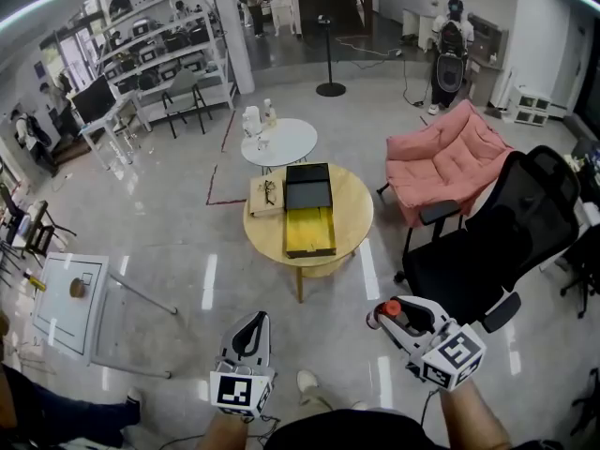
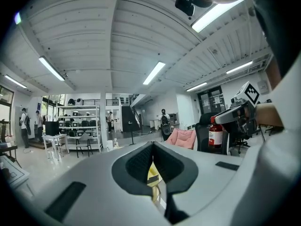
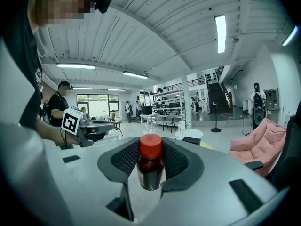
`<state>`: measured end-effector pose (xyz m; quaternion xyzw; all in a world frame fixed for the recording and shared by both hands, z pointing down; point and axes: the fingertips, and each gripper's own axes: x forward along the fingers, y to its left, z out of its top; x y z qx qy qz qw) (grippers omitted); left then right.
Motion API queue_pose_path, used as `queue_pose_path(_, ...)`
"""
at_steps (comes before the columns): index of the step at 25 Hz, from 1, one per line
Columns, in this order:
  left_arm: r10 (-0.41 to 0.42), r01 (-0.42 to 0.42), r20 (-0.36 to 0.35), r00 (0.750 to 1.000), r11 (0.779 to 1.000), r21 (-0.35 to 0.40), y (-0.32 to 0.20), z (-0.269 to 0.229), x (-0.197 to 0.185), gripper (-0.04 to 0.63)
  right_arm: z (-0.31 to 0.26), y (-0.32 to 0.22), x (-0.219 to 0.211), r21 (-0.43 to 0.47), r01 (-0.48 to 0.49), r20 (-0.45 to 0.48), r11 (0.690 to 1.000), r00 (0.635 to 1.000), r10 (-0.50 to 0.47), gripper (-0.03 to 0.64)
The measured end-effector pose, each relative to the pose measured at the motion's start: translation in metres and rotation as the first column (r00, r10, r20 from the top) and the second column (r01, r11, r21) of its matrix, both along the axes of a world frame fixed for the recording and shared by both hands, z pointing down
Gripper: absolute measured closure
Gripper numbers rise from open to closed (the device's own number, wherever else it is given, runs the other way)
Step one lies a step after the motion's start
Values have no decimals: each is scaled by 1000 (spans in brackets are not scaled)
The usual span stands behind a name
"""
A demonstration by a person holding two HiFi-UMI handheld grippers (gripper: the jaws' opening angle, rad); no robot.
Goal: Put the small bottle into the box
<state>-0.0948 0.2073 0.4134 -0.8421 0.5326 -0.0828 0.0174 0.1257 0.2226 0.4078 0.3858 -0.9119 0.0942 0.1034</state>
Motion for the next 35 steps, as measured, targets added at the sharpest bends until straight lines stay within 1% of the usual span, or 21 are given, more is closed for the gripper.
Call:
queue_pose_path(10, 3, -3, -6, 1000, 1000, -19, -27, 6, -9, 578, 5, -23, -12, -17, 5, -9, 1000, 1000, -6, 463)
queue_pose_path(18, 15, -16, -8, 1000, 1000, -26, -53, 11, -6, 578, 11, -44, -13, -28, 3, -13, 1000, 1000, -3, 463)
queue_pose_path(28, 44, -45, -24, 999, 999, -31, -80, 11, -2, 578, 4, -66, -13, -26, -11, -25, 1000, 1000, 11, 463)
queue_pose_path(35, 55, -56, -13, 998, 998, -25, -99, 6, -13, 578, 0, -81, -23, -21, -24, -26, 999, 999, 23, 463)
